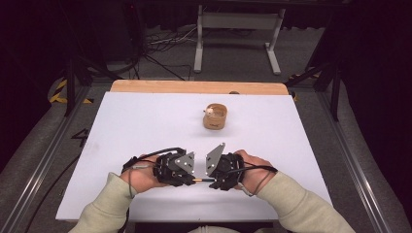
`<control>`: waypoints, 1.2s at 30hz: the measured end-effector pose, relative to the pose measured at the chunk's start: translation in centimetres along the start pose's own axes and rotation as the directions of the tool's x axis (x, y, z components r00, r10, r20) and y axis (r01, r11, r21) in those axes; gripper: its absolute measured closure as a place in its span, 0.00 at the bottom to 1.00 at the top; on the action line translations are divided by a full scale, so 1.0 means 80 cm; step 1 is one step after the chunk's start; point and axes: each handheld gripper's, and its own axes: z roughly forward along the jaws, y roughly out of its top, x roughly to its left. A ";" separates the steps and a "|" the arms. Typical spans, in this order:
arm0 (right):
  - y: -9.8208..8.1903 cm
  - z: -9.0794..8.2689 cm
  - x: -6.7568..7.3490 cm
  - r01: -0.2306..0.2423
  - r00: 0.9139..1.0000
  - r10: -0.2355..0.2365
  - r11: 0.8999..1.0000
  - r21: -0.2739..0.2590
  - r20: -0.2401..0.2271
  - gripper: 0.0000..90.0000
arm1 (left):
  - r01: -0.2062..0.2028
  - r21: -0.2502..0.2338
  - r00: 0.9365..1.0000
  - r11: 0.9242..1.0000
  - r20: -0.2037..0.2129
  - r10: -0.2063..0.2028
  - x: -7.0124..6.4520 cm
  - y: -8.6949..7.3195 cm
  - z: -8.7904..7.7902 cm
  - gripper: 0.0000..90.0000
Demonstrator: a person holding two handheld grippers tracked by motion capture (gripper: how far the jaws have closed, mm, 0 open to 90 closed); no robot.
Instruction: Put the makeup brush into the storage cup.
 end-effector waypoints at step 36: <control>-0.002 -0.002 -0.007 0.000 1.000 0.000 1.000 0.002 0.009 0.93 | 0.121 -0.094 0.992 0.988 -0.033 -0.125 0.012 -0.012 -0.011 0.35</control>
